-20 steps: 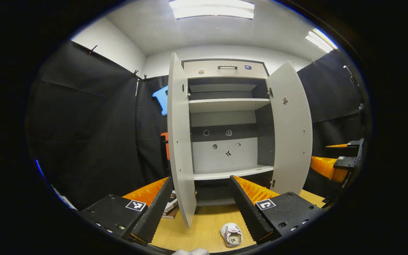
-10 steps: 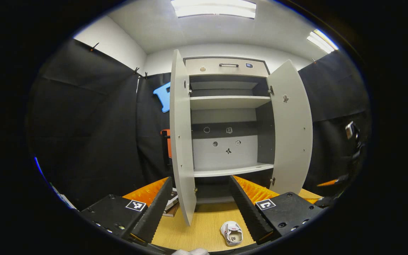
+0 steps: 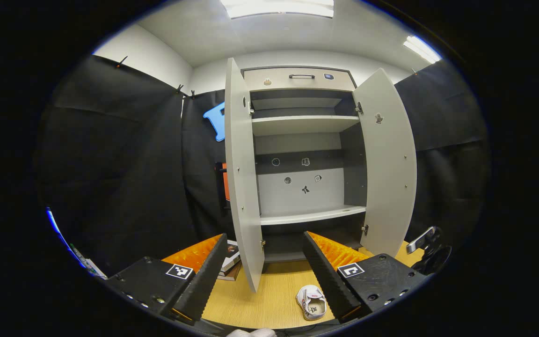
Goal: Grab one shoe with the right hand and put it into the shoe cabinet, grab the other shoe with the left hand and put it into the shoe cabinet; then close the right door with the right hand and the left door with the left hand.
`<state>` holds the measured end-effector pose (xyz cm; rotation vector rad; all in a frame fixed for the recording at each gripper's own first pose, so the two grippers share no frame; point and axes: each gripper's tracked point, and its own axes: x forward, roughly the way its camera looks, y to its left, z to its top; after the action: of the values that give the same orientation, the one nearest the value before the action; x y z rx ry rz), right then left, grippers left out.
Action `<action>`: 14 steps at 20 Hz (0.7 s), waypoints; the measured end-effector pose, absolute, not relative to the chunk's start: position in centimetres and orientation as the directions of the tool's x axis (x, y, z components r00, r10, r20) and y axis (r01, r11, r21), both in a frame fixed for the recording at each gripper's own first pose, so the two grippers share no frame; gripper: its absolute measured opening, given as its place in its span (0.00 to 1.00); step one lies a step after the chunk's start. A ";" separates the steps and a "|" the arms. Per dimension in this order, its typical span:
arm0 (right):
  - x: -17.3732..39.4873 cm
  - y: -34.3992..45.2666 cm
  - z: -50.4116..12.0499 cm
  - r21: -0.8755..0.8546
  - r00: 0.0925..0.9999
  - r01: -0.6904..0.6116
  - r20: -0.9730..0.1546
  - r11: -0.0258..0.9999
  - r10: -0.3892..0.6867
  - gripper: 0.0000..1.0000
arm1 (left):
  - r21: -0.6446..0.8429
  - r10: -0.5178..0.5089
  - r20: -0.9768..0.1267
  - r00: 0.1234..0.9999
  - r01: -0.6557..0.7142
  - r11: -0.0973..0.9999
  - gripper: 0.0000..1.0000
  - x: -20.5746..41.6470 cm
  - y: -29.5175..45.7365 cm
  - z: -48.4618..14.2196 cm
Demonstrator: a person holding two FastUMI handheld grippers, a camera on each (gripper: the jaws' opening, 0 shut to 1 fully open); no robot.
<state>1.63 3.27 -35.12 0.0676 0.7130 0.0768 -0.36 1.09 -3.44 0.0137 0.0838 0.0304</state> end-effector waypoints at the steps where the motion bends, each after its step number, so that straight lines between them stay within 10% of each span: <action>1: 2.4 3.7 -36.3 0.099 0.750 -0.053 -0.653 0.994 0.105 0.82 | 0.020 0.036 -0.083 0.996 -0.035 0.999 0.96 -0.4 1.2 -3.4; 14: 13.0 4.5 -46.1 0.093 0.688 -0.021 -0.721 0.995 0.082 0.64 | 0.066 0.122 -0.136 0.983 -0.114 0.991 0.89 1.4 2.6 -4.6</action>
<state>13.04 4.53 -46.10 0.0790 0.8098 0.0574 1.41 2.64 -4.60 0.0580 0.1400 0.1189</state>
